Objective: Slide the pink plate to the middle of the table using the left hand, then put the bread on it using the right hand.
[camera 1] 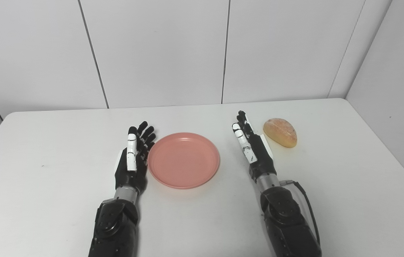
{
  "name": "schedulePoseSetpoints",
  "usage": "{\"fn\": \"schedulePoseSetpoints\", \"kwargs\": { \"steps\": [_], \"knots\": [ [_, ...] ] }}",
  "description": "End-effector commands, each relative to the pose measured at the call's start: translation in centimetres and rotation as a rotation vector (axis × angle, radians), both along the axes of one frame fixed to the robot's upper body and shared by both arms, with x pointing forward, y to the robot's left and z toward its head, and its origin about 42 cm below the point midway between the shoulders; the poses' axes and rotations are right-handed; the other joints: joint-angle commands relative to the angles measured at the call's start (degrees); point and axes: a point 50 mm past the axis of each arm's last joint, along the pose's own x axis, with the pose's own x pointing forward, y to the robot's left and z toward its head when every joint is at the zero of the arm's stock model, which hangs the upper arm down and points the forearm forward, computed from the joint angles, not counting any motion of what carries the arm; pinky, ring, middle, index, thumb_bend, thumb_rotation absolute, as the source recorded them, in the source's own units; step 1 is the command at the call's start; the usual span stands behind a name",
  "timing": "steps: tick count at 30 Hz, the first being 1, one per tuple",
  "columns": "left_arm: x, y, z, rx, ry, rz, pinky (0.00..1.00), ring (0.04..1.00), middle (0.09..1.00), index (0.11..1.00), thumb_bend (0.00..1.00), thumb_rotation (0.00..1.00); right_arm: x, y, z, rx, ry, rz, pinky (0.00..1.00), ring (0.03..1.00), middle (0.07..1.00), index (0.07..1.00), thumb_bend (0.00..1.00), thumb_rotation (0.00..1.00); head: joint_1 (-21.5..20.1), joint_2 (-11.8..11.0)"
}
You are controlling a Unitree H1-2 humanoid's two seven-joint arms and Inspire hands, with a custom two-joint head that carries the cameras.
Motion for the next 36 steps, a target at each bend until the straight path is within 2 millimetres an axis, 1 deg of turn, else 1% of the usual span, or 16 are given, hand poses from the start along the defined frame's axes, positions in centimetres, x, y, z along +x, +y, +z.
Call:
{"fn": "schedulePoseSetpoints", "kwargs": {
  "steps": [1,3,5,8,10,11,12,17,19,21,22,26,27,29,34,36],
  "knots": [
    [-1.1,0.1,-2.4,0.042,0.039,-0.014,1.00,0.995,0.974,0.963,0.54,1.00,1.5,-0.4,3.8,-0.084,-0.181,-0.027,1.00,1.000,1.000,1.000,0.60,0.93,0.05,0.07],
    [-1.0,0.1,-2.6,0.054,0.017,-0.012,1.00,0.999,0.982,0.970,0.53,1.00,1.6,-0.9,4.3,-0.147,-0.217,-0.060,1.00,1.000,1.000,1.000,0.59,0.93,0.09,0.15],
    [-1.0,0.2,-2.7,0.066,0.007,-0.009,1.00,1.000,0.983,0.971,0.54,1.00,1.7,-1.3,4.8,-0.183,-0.247,-0.074,1.00,1.000,1.000,1.000,0.55,0.91,0.20,0.24],
    [-0.9,0.4,-2.6,0.086,-0.020,0.007,1.00,1.000,0.981,0.968,0.54,1.00,2.0,-2.6,5.8,-0.260,-0.307,-0.117,1.00,1.000,1.000,1.000,0.54,0.89,0.20,0.29],
    [-0.8,0.4,-2.6,0.083,-0.024,0.013,1.00,1.000,0.978,0.963,0.54,1.00,2.1,-3.1,6.2,-0.278,-0.328,-0.129,1.00,1.000,1.000,1.000,0.55,0.84,0.08,0.33],
    [-0.8,0.4,-2.7,0.088,-0.028,0.017,1.00,1.000,0.976,0.962,0.53,1.00,2.2,-3.5,6.5,-0.295,-0.336,-0.142,0.98,0.997,1.000,1.000,0.54,0.79,0.06,0.36],
    [-0.8,0.5,-2.7,0.089,-0.028,0.020,1.00,1.000,0.976,0.962,0.53,1.00,2.3,-3.9,6.8,-0.324,-0.340,-0.163,0.98,0.997,1.000,1.000,0.54,0.78,-0.14,0.41],
    [-0.8,0.5,-2.7,0.052,-0.015,0.026,1.00,1.000,0.977,0.963,0.55,1.00,2.8,-5.7,7.6,-0.423,-0.353,-0.274,0.87,0.948,0.985,0.989,0.57,0.68,-0.81,0.64],
    [-0.7,0.6,-2.6,0.047,-0.009,0.029,1.00,1.000,0.974,0.960,0.55,1.00,3.0,-6.6,7.9,-0.464,-0.351,-0.311,0.86,0.940,0.978,0.980,0.59,0.64,-1.04,0.81],
    [-0.6,0.7,-2.4,0.048,-0.007,0.039,1.00,0.998,0.971,0.956,0.55,1.00,3.3,-7.5,8.2,-0.526,-0.329,-0.360,0.84,0.930,0.966,0.971,0.61,0.62,-1.33,0.90],
    [-0.6,0.7,-2.3,0.049,-0.008,0.043,1.00,0.990,0.964,0.948,0.55,1.00,3.4,-7.9,8.3,-0.552,-0.315,-0.382,0.80,0.906,0.946,0.954,0.64,0.58,-1.33,0.90],
    [-0.2,1.3,-1.9,0.020,0.004,0.098,1.00,0.970,0.944,0.923,0.55,1.00,3.9,-9.4,8.5,-0.645,-0.258,-0.452,0.69,0.831,0.909,0.926,0.71,0.52,-2.41,1.07],
    [-0.1,1.5,-1.8,0.015,0.004,0.106,1.00,0.970,0.942,0.923,0.54,1.00,4.1,-9.8,8.6,-0.665,-0.249,-0.462,0.69,0.829,0.902,0.920,0.72,0.50,-2.47,1.08],
    [0.1,1.7,-1.7,0.008,0.003,0.116,1.00,0.973,0.945,0.932,0.52,1.00,4.2,-10.2,8.6,-0.691,-0.235,-0.477,0.73,0.849,0.892,0.906,0.75,0.47,-2.87,1.11],
    [0.3,2.1,-1.6,0.013,0.010,0.131,0.99,0.964,0.937,0.922,0.54,1.00,4.6,-11.4,8.3,-0.774,-0.164,-0.512,0.77,0.889,0.913,0.929,0.78,0.47,-3.47,1.42],
    [0.2,2.1,-1.5,0.014,0.014,0.127,0.99,0.963,0.935,0.916,0.52,1.00,4.7,-11.8,8.2,-0.803,-0.138,-0.520,0.83,0.907,0.924,0.937,0.80,0.46,-3.56,1.42]
  ]
}}
